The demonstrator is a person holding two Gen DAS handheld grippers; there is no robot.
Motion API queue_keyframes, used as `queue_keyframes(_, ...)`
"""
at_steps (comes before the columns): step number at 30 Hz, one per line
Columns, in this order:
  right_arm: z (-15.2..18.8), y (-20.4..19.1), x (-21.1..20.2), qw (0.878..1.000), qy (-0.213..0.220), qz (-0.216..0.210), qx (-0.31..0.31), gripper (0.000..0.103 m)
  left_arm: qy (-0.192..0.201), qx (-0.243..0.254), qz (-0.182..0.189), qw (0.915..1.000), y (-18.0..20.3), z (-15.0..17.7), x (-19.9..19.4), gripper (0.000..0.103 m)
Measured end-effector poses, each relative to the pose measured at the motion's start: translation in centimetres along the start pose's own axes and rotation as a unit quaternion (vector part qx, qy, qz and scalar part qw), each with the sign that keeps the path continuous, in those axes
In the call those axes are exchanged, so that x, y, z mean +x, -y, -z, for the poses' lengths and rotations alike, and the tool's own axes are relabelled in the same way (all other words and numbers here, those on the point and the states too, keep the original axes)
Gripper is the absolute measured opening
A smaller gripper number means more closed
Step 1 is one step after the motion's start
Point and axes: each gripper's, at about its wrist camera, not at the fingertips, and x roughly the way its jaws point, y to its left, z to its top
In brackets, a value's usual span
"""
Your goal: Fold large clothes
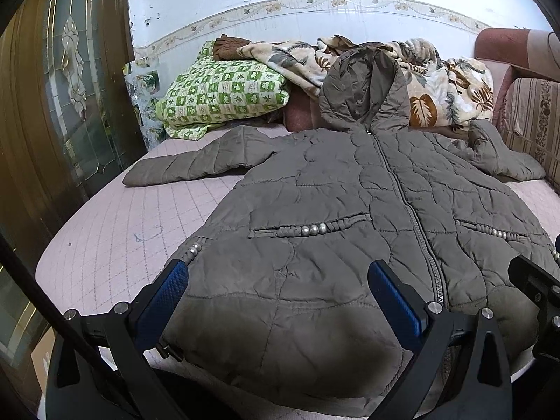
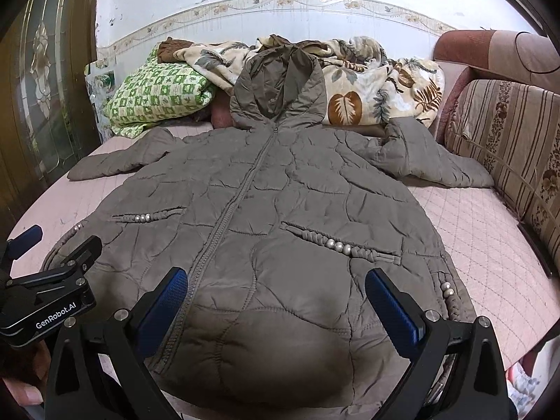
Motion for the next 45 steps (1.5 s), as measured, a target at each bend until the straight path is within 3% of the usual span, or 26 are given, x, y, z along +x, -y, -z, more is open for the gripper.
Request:
queue_keyframes(16, -0.2, 1.9, -0.2, 1.000, 0.000, 0.002, 0.024, 0.103, -0.006, -0.007, 0.014, 0.9999, 0.2, -0.2, 0.0, 0.102)
queue_keyframes(20, -1.0, 3.4, -0.4, 0.999, 0.005, -0.014, 0.039, 0.103, -0.010, -0.008, 0.029, 0.9995, 0.0, -2.4, 0.4, 0.102)
queue_keyframes(26, -3.8, 8.3, -0.1, 0.993, 0.014, -0.075, 0.086, 0.103, -0.024, -0.012, 0.043, 0.9987, 0.8, -8.9, 4.1, 0.102)
queue_keyframes(31, -5.3, 15.4, 1.5, 0.974, 0.009, -0.120, 0.192, 0.103, -0.038, -0.009, 0.043, 0.9983, 3.7, -13.4, 9.6, 0.102)
queue_keyframes(35, -5.5, 22.5, 2.7, 0.947, 0.015, -0.122, 0.298, 0.100, -0.039, -0.013, 0.053, 0.9978, 4.5, -12.4, 12.1, 0.102)
queue_keyframes(39, -6.9, 30.0, 3.9, 0.928, 0.026, -0.086, 0.362, 0.089, -0.058, -0.026, 0.075, 0.9952, 3.9, -12.5, 13.5, 0.102)
queue_keyframes(42, -8.7, 35.3, 5.9, 0.917, 0.023, -0.045, 0.395, 0.079, -0.055, -0.026, 0.064, 0.9961, 3.5, -12.5, 14.4, 0.102)
queue_keyframes(45, -10.1, 39.6, 8.5, 0.905, 0.023, -0.012, 0.425, 0.072, -0.076, -0.040, 0.077, 0.9933, 3.3, -12.5, 15.6, 0.102)
